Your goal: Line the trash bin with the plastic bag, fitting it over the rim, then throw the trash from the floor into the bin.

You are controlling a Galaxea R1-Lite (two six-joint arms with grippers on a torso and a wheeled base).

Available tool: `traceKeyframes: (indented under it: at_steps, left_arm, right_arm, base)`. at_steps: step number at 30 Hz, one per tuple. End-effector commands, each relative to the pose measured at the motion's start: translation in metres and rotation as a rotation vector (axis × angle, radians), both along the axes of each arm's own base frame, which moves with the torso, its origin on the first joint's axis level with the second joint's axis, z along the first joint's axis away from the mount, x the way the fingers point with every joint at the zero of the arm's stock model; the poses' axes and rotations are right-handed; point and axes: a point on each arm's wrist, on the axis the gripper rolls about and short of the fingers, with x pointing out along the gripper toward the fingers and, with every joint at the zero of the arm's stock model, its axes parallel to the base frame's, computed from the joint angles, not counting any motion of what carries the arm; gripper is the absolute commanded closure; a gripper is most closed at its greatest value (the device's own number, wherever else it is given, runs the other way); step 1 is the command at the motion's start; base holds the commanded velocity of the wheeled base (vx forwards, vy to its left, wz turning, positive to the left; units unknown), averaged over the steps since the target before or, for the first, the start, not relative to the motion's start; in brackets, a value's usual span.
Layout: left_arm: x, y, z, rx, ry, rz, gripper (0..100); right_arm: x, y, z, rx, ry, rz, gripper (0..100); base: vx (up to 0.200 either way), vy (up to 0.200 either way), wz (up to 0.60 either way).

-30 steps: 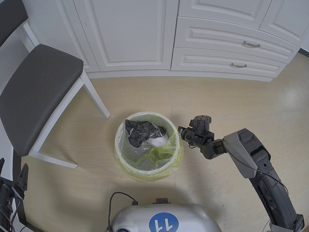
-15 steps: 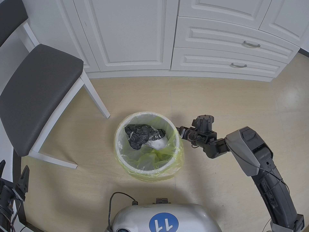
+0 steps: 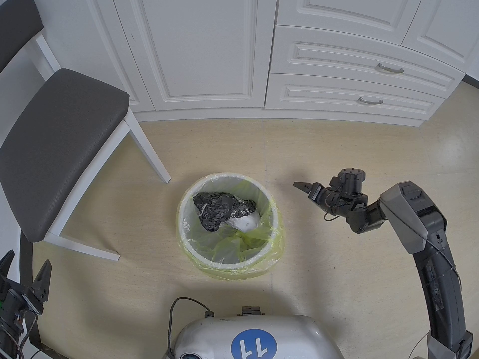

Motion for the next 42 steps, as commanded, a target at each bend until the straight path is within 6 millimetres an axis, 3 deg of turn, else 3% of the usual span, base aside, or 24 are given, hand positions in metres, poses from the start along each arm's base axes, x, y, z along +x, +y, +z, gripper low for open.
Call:
traceKeyframes:
  at_steps: [1, 5, 7, 9, 12, 13, 14, 16, 17, 18, 19, 23, 26, 27, 29, 34, 36, 38, 39, 42]
  left_arm:
    - [0.002, -0.002, -0.003, -0.014, 0.022, -0.044, 0]
    - [0.001, -0.003, -0.003, -0.008, 0.016, -0.067, 0]
    - [0.000, -0.007, -0.005, -0.005, 0.020, -0.135, 0]
    - [-0.001, -0.008, -0.005, -0.012, 0.018, -0.171, 0]
    - [0.000, -0.011, -0.006, -0.017, 0.026, -0.240, 0]
    - [0.000, -0.011, -0.006, -0.017, 0.026, -0.240, 0]
    - [0.001, -0.012, -0.006, -0.023, 0.034, -0.247, 0]
    - [0.001, -0.012, -0.006, -0.027, 0.035, -0.248, 0]
    - [0.001, -0.012, -0.006, -0.027, 0.035, -0.248, 0]
    - [-0.002, -0.012, -0.007, -0.067, 0.033, -0.245, 0]
    - [-0.002, -0.012, -0.007, -0.070, 0.030, -0.247, 0]
    - [-0.014, -0.013, -0.008, -0.135, -0.026, -0.252, 0]
    - [-0.023, -0.013, -0.011, -0.134, -0.049, -0.271, 0]
    - [-0.023, -0.013, -0.011, -0.134, -0.049, -0.271, 0]
    - [-0.031, -0.013, -0.012, -0.126, -0.083, -0.296, 0]
    - [-0.035, -0.013, 0.002, -0.122, -0.156, -0.301, 0]
    - [-0.035, -0.013, 0.002, -0.121, -0.157, -0.301, 0]
    - [-0.039, -0.013, 0.018, -0.115, -0.230, -0.287, 0]
    - [-0.039, -0.013, 0.018, -0.115, -0.230, -0.287, 0]
    - [-0.051, -0.012, 0.029, -0.103, -0.328, -0.263, 0]
  right_arm:
    - [-0.004, -0.033, 0.028, 0.020, -0.017, -0.053, 0]
    - [-0.024, -0.054, 0.055, 0.001, -0.006, -0.106, 0]
    - [-0.053, -0.082, 0.081, -0.011, -0.010, -0.185, 0]
    - [-0.061, -0.090, 0.088, -0.010, -0.033, -0.210, 0]
    - [-0.099, -0.111, 0.129, -0.124, -0.117, -0.251, 0]
    - [-0.101, -0.112, 0.130, -0.131, -0.117, -0.253, 0]
    - [-0.125, -0.110, 0.142, -0.214, -0.123, -0.269, 0]
    - [-0.148, -0.104, 0.154, -0.288, -0.138, -0.291, 0]
    - [-0.148, -0.104, 0.154, -0.288, -0.138, -0.291, 0]
    - [-0.170, -0.093, 0.166, -0.350, -0.164, -0.301, 0]
    - [-0.171, -0.092, 0.167, -0.353, -0.165, -0.300, 0]
    - [-0.220, -0.068, 0.197, -0.410, -0.259, -0.283, 0]
    - [-0.255, -0.053, 0.208, -0.420, -0.300, -0.253, 0]
    - [-0.255, -0.053, 0.208, -0.420, -0.300, -0.253, 0]
    - [-0.287, -0.045, 0.216, -0.444, -0.344, -0.256, 0]
    - [-0.340, -0.045, 0.232, -0.491, -0.459, -0.252, 0]
    - [-0.342, -0.046, 0.232, -0.492, -0.465, -0.251, 0]
    - [-0.384, -0.057, 0.246, -0.516, -0.586, -0.280, 0]
    - [-0.384, -0.057, 0.246, -0.516, -0.586, -0.280, 0]
    - [-0.427, -0.074, 0.256, -0.537, -0.713, -0.372, 0]
  base:
    - [0.000, 0.000, 0.00]
    - [0.000, 0.000, 0.00]
    - [0.000, 0.000, 0.00]
    - [0.000, 0.000, 0.00]
    - [0.000, 0.000, 0.00]
    - [0.000, 0.000, 0.00]
    - [0.000, 0.000, 0.00]
    - [0.000, 0.000, 0.00]
    - [0.000, 0.000, 0.00]
    - [0.000, 0.000, 0.00]
    - [0.000, 0.000, 0.00]
    - [0.000, 0.000, 0.00]
    - [0.000, 0.000, 0.00]
    - [0.000, 0.000, 0.00]
    - [0.000, 0.000, 0.00]
    - [0.000, 0.000, 0.00]
    - [0.000, 0.000, 0.00]
    - [0.000, 0.000, 0.00]
    - [0.000, 0.000, 0.00]
    - [0.000, 0.000, 0.00]
